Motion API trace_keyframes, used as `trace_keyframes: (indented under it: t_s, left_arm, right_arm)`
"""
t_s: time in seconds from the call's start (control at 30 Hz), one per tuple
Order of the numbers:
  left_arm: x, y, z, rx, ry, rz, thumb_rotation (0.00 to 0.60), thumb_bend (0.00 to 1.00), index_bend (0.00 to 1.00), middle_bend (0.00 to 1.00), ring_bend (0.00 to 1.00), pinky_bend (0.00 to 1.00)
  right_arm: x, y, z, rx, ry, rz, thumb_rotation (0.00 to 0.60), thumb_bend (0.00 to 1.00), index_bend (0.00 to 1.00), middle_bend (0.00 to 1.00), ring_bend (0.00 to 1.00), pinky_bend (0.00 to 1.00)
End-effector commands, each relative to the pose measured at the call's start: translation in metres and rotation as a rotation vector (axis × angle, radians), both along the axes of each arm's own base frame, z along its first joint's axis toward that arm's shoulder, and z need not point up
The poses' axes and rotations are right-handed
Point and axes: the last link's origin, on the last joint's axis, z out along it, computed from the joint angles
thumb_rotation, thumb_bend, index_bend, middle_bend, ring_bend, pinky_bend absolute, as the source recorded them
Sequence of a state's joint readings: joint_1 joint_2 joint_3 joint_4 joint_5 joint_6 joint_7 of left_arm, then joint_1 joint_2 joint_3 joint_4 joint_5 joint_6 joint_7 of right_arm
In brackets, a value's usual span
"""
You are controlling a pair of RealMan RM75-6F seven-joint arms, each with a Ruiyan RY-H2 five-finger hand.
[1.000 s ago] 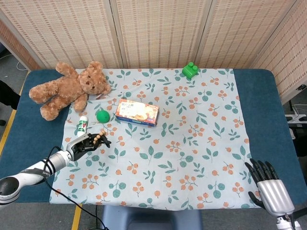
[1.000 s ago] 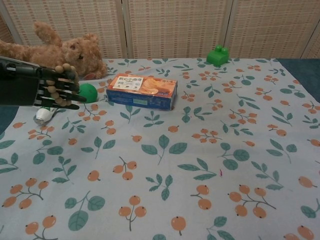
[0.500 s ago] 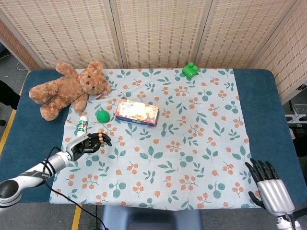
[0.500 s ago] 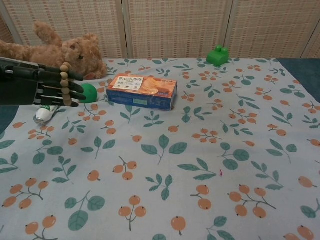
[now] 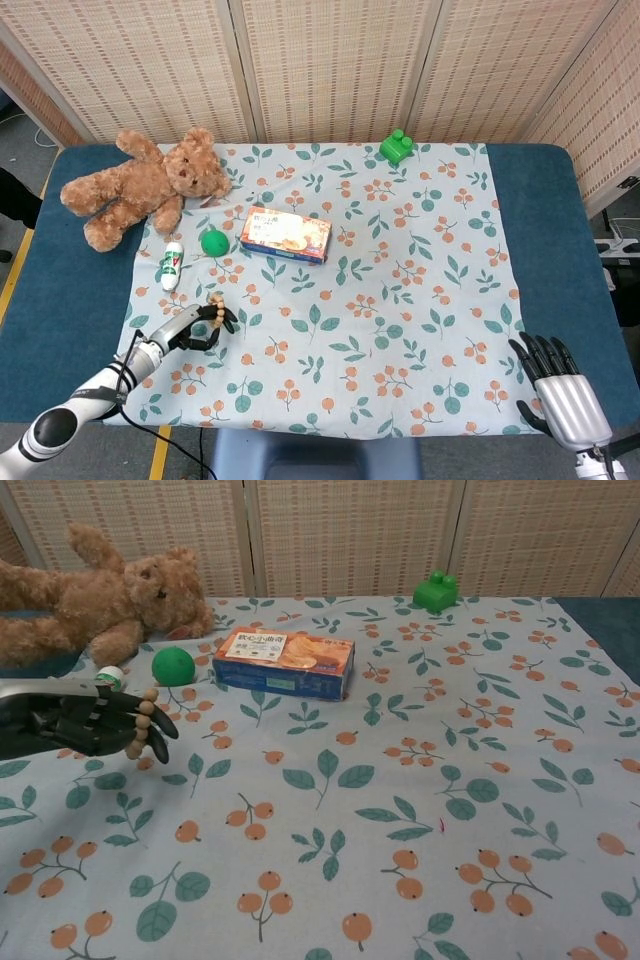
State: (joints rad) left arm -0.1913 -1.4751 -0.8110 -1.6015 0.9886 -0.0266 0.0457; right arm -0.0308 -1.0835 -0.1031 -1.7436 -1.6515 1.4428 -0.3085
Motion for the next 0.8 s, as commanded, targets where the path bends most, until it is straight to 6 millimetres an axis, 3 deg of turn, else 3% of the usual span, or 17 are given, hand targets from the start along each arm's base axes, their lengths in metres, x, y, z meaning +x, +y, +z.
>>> trace_keyframes:
  t_s: [0.03,0.3,0.53,0.67,0.8]
  left_arm:
    - [-0.002,-0.011,-0.017,0.011,0.076,-0.057,0.6,0.65,0.3,0.37,0.15,0.01]
    - [0.001,-0.02,-0.025,0.094,0.283,-0.258,0.6,0.57,0.16,0.15,0.08,0.01]
    - [0.009,-0.026,-0.021,0.168,0.3,-0.323,0.6,0.56,0.14,0.14,0.07,0.01]
    - [0.02,-0.032,0.001,0.326,0.284,-0.402,0.6,0.55,0.09,0.13,0.07,0.03]
    - [0.008,-0.065,0.04,0.528,0.353,-0.589,0.6,0.55,0.01,0.06,0.03,0.07]
  right_arm:
    - [0.0,0.0,0.0,0.003,0.001,-0.001,0.6,0.24,0.0,0.0,0.0,0.0]
    - [0.0,0.0,-0.001,0.003,0.002,-0.004,0.6,0.24,0.0,0.0,0.0,0.0]
    - [0.0,0.0,-0.001,0.005,0.002,-0.006,0.6,0.24,0.0,0.0,0.0,0.0]
    - [0.0,-0.001,0.0,-0.004,0.002,-0.003,0.6,0.24,0.0,0.0,0.0,0.0]
    - [0.001,0.0,0.003,-0.036,0.004,0.013,0.6,0.24,0.0,0.0,0.0,0.0]
